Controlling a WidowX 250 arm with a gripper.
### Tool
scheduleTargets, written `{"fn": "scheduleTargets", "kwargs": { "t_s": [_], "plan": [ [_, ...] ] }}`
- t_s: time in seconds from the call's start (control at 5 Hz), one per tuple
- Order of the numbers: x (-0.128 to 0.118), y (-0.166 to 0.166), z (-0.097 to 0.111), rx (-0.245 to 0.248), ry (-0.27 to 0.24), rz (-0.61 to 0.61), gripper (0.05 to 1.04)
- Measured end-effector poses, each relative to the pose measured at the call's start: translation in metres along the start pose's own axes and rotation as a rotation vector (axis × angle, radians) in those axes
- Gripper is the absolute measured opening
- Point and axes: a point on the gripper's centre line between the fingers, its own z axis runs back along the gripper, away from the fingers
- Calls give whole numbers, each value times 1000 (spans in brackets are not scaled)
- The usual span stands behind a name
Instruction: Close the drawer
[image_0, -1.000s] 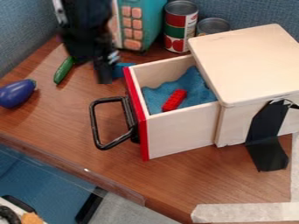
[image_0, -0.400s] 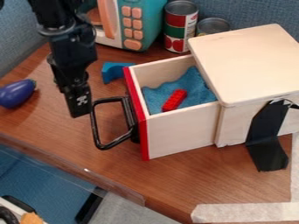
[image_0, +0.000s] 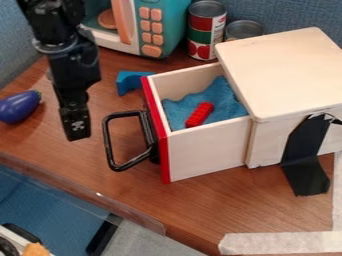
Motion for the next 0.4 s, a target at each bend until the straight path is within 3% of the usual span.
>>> {"fn": "scheduleTargets", "kwargs": {
  "t_s": [0.4],
  "plan": [
    [4,3,-31,-3,-18,-14,1001]
  ]
}}
